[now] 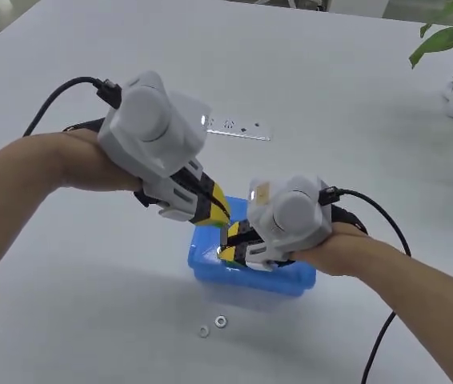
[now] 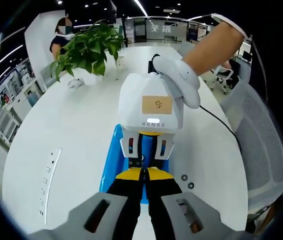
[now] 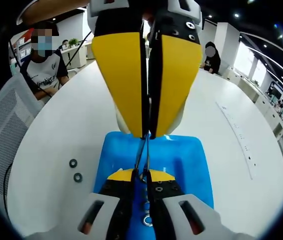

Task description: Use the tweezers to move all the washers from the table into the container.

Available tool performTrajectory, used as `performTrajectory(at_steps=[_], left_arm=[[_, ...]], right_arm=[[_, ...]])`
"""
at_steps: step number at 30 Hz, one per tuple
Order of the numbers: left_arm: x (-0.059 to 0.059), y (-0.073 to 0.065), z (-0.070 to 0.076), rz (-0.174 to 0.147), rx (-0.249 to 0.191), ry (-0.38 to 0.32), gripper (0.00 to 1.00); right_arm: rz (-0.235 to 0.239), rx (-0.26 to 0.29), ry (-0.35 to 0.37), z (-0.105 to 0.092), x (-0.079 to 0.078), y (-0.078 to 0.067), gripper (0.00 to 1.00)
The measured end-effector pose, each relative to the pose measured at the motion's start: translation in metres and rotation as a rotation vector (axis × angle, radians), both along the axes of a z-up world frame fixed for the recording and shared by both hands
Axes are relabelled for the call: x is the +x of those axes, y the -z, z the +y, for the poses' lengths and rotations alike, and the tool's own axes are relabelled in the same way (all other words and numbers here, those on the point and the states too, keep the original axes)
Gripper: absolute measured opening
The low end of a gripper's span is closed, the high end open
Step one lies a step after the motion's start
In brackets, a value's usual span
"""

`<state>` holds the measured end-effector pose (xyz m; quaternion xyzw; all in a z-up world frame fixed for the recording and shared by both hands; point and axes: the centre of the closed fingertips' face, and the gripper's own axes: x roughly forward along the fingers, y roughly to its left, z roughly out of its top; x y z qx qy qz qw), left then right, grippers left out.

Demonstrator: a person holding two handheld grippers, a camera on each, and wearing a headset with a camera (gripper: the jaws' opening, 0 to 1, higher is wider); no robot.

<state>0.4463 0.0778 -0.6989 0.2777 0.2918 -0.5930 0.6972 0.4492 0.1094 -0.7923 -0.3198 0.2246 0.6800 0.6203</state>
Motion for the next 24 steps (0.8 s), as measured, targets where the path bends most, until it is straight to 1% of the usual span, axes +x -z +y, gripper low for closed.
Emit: performTrajectory(at_steps=[4, 11, 14, 21, 24], left_arm=[[-0.002, -0.004, -0.001, -0.005, -0.003, 0.0, 0.05], [-0.005, -0.017, -0.003, -0.018, -0.016, -0.004, 0.05], [-0.007, -0.021, -0.004, -0.023, -0.014, -0.002, 0.05], [-0.015, -0.034, -0.008, -0.04, -0.01, 0.006, 0.05], [-0.019, -0.038, -0.008, -0.044, -0.007, 0.008, 0.05]], right_arm=[[-0.007, 0.0, -0.001, 0.0, 0.0, -0.004, 0.11], [-0.022, 0.009, 0.007, -0.002, -0.002, -0.016, 0.11], [-0.029, 0.014, 0.012, -0.003, -0.004, -0.021, 0.11], [-0.046, 0.022, 0.018, -0.006, -0.01, -0.035, 0.11], [-0.05, 0.023, 0.019, -0.007, -0.013, -0.038, 0.11]])
